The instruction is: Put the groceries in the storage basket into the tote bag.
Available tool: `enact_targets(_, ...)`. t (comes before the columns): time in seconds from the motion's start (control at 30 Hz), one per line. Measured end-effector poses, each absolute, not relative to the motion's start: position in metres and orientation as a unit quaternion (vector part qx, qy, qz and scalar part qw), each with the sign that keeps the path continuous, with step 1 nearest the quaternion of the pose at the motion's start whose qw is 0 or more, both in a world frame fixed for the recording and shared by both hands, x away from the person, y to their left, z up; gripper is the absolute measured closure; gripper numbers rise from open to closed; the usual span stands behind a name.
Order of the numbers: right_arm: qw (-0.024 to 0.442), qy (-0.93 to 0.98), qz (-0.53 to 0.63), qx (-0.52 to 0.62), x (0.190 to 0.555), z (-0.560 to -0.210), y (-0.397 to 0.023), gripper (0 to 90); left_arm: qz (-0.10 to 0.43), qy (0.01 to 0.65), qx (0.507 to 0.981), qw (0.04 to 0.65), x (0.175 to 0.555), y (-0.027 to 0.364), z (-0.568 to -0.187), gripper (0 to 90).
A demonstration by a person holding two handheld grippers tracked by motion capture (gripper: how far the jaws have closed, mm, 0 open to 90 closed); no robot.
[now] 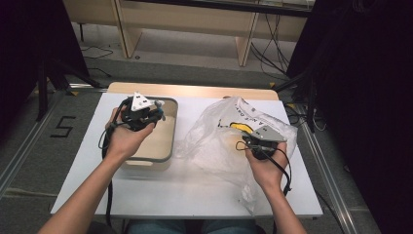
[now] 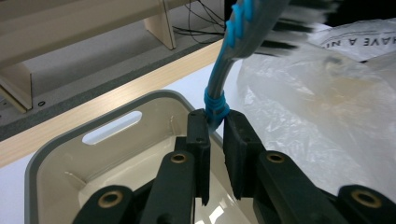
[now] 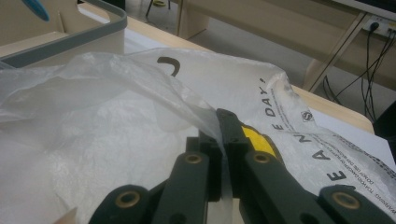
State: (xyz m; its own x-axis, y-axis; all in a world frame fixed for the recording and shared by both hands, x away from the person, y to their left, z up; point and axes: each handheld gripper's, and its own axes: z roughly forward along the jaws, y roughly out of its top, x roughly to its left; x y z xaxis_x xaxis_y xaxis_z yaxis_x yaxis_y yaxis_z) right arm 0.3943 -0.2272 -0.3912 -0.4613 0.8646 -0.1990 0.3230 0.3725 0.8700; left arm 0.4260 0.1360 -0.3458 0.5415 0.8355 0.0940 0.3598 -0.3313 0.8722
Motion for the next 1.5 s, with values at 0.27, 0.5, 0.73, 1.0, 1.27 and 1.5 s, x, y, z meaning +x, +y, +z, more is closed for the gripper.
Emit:
enact_targets(0.27, 0.339, 0.757, 0.398, 0.392, 0.394, -0.391, -0.227, 90.0, 0.266, 0.366, 0.772, 0.446, 0.408, 0.131, -0.337, 80.5)
enact_targets(0.5, 0.339, 0.756, 0.399, 0.393, 0.395, -0.391, -0.227, 90.0, 0.26, 0.34, 0.78, 0.456, 0.394, 0.124, -0.33, 80.5)
enact_targets(0.73, 0.339, 0.756, 0.399, 0.392, 0.395, -0.391, -0.227, 90.0, 0.249, 0.315, 0.787, 0.468, 0.38, 0.115, -0.321, 80.5)
enact_targets(1.0, 0.338, 0.757, 0.398, 0.392, 0.395, -0.391, -0.227, 90.0, 0.229, 0.293, 0.795, 0.479, 0.371, 0.102, -0.318, 80.5)
enact_targets(1.27, 0.338, 0.757, 0.398, 0.392, 0.395, -0.391, -0.227, 90.0, 0.211, 0.271, 0.802, 0.49, 0.36, 0.089, -0.313, 80.5)
enact_targets(1.5, 0.337, 0.757, 0.398, 0.392, 0.395, -0.391, -0.227, 90.0, 0.194, 0.249, 0.813, 0.489, 0.353, 0.073, -0.315, 80.5)
